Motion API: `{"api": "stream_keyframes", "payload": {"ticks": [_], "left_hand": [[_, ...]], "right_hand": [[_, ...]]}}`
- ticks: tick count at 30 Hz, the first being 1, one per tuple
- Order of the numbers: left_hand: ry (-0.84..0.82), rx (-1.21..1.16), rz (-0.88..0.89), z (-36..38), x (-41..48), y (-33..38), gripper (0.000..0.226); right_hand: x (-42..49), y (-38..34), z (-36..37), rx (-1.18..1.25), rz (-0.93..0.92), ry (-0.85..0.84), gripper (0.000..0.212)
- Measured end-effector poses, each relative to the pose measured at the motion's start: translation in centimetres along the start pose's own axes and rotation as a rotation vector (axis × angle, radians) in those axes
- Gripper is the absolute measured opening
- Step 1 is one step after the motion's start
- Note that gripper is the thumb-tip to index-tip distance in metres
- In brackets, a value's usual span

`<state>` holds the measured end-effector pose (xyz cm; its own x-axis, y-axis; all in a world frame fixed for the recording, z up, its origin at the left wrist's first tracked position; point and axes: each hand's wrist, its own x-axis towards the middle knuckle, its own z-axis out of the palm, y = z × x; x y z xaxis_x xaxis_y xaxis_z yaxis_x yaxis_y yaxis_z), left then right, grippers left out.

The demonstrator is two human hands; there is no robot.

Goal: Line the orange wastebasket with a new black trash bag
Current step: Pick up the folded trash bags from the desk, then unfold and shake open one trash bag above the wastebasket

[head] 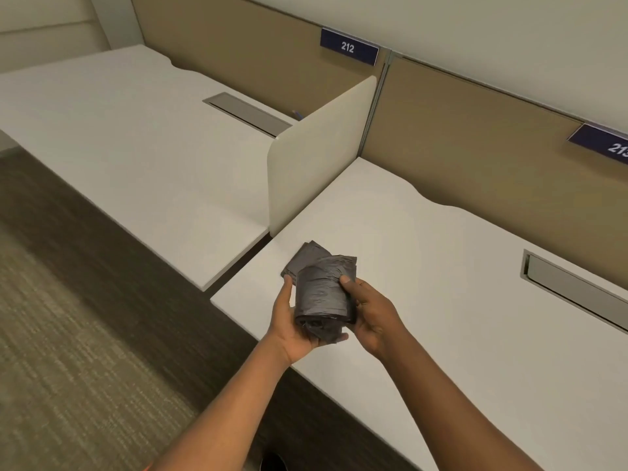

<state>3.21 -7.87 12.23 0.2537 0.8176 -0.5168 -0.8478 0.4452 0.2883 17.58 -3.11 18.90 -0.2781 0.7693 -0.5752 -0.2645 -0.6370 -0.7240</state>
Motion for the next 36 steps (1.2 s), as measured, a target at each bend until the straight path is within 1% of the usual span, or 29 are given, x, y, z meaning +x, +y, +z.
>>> {"api": "stream_keyframes", "payload": {"ticks": [2,4,6,10,14,16,18,20,21,25,27,28,30,33,35,36], "left_hand": [[-0.021,0.02,0.024,0.3,-1.5,-1.1,0.077],[0.0,0.092,0.077,0.6,-3.2,-2.3,0.065],[0.022,0.148,0.108,0.9,-5.1,-3.8,0.06],[0.035,0.249,0.12,2.1,-9.8,-8.2,0.062],[0.017,0.3,0.142,4.0,-14.8,-13.9,0.038],[0.073,0.356,0.169,4.5,-16.8,-16.3,0.034],[0.147,0.384,0.189,4.8,-18.5,-18.2,0.036],[0.199,0.4,0.211,5.0,-20.2,-19.5,0.037],[0.217,0.415,0.229,5.2,-21.0,-20.0,0.034],[0.284,0.589,0.341,5.5,-23.7,-21.1,0.022],[0.279,0.721,0.412,5.5,-25.1,-21.4,0.018],[0.266,0.802,0.44,5.5,-25.9,-21.5,0.016],[0.218,0.951,0.47,5.4,-27.5,-21.7,0.015],[0.158,1.112,0.485,4.9,-30.6,-21.8,0.01],[0.131,1.143,0.471,4.1,-32.6,-21.5,0.026],[0.124,1.134,0.446,3.5,-33.6,-21.2,0.035]], "right_hand": [[-1.7,0.4,-0.7,-0.019,0.003,-0.017,0.035],[-3.6,1.0,-1.8,-0.074,-0.014,-0.017,0.035],[-5.9,1.8,-3.1,-0.176,-0.059,0.008,0.036],[-11.5,4.1,-6.6,-0.413,-0.13,0.144,0.042],[-17.5,7.1,-10.1,-0.551,-0.252,0.236,0.048],[-20.1,8.3,-11.6,-0.598,-0.291,0.273,0.045],[-22.8,9.2,-12.6,-0.566,-0.319,0.308,0.041],[-25.5,9.7,-13.2,-0.503,-0.343,0.304,0.046],[-26.8,10.0,-13.3,-0.498,-0.362,0.286,0.048],[-31.1,11.7,-12.7,-0.624,-0.46,0.191,0.044],[-32.5,12.8,-11.8,-0.642,-0.423,0.151,0.04],[-33.0,13.4,-11.3,-0.609,-0.36,0.123,0.04],[-33.8,14.3,-10.4,-0.484,-0.175,0.083,0.048],[-34.4,15.6,-8.8,-0.255,0.076,0.074,0.063],[-34.6,16.6,-7.4,-0.148,0.135,0.064,0.067],[-34.8,17.2,-6.4,-0.118,0.135,0.062,0.065]]}}
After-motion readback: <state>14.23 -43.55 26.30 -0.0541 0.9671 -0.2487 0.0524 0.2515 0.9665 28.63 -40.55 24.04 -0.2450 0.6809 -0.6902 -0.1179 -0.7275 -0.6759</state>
